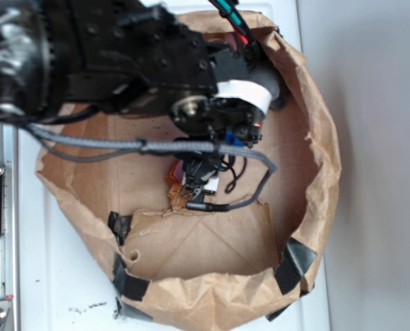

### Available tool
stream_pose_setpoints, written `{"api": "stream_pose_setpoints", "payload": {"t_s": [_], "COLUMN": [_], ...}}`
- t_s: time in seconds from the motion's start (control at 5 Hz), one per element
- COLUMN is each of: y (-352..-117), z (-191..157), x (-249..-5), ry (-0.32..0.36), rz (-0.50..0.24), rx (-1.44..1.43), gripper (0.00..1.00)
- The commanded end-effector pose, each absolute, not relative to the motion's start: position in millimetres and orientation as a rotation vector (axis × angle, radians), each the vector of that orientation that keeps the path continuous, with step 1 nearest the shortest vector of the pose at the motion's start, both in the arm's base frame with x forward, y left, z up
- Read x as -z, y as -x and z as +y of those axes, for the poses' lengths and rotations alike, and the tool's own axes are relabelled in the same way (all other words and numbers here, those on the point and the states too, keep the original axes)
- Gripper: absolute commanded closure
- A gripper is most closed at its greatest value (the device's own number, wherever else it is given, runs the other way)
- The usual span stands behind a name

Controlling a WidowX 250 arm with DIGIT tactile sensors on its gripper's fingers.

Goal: Grab the gray animal.

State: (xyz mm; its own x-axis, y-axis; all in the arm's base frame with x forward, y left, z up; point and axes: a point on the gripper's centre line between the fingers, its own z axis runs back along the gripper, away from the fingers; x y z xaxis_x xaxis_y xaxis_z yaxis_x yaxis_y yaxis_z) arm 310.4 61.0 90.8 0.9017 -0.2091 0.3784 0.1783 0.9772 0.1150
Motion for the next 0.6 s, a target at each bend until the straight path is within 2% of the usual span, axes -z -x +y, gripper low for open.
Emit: {"api": "stream_pose_setpoints", "payload": {"t_s": [0.0,0.2,0.4], "y": [-327,-334,-344], "z": [89,99,104], "x": [-123,-122,-118], "ry": [-0.145,-0.208,-0.222], "rz": [-0.497,-0.569,-0.584], "rx": [0.097,0.047,0.03], "gripper": [0.0,0.0,0.0]}}
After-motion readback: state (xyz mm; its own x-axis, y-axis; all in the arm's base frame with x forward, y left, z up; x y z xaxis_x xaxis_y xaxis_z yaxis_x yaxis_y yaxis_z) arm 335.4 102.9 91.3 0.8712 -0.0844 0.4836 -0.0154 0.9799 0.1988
